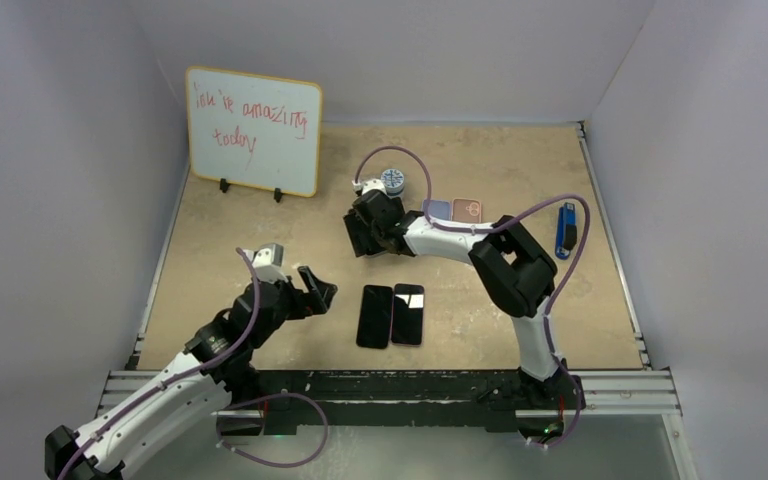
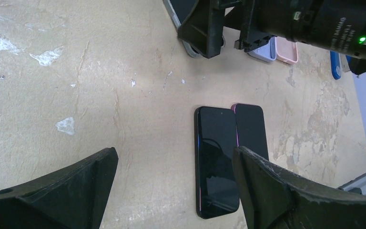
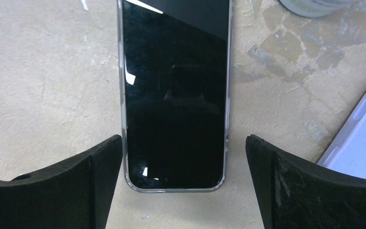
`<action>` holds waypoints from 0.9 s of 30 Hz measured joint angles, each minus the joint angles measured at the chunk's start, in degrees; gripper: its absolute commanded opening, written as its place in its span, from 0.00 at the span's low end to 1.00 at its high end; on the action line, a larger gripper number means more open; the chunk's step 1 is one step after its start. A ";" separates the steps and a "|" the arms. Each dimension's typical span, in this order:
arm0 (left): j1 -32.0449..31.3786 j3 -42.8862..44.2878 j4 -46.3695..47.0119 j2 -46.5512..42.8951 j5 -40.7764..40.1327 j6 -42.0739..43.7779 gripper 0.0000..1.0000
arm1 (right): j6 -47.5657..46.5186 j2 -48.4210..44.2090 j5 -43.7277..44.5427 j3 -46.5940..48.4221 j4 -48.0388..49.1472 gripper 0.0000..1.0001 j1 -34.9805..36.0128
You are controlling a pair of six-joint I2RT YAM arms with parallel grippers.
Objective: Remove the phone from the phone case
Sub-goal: Pick up the phone at the center of the board.
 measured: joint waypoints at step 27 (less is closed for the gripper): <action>0.00 0.11 2.60 5.33 -0.04 -1.07 0.98 | 1.97 -0.94 -4.83 -3.37 2.49 0.36 0.20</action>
